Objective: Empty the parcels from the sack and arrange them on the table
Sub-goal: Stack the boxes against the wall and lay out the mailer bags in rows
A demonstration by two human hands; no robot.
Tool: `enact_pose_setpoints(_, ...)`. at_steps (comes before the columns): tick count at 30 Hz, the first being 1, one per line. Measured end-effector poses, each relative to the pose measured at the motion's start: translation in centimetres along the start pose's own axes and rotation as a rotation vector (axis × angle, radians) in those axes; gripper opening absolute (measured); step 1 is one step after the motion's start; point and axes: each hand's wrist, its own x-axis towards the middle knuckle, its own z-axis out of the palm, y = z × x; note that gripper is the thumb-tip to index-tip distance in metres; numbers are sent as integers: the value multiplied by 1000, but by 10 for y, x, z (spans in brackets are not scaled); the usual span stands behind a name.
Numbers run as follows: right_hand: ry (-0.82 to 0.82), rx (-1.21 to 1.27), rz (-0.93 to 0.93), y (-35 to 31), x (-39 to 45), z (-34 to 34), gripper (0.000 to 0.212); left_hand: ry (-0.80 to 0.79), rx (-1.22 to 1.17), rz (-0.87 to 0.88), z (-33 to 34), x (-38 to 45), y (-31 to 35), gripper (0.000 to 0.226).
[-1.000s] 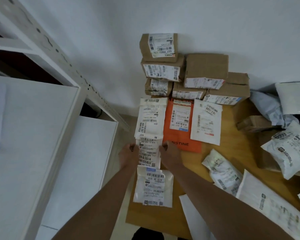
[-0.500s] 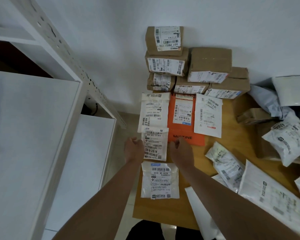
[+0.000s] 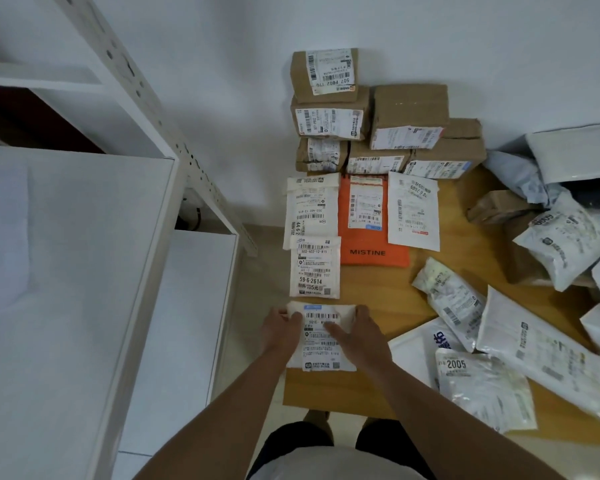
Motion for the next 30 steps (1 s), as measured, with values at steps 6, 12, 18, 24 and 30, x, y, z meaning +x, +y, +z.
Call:
enact_pose_setpoints(6,60,82,-77,-6,-6,9,62,-9,-90,25,-6,6,-10,30)
enact_pose_setpoints(12,95,42,-65,-9,-7,6,58,31,-54,20,-3,4,-13,50)
enact_pose_setpoints(18,490,-312,-283,31,-28,-32,49,234,275,691,29,-36,13,55)
enact_pose_setpoints(24,572,-382,29,127,-48,-117,74,-308,596,1114,115,-79,31,56)
enact_pose_setpoints(30,294,-480,156,201,-47,-171,111,-662,939,1099,182,-111,-1,114)
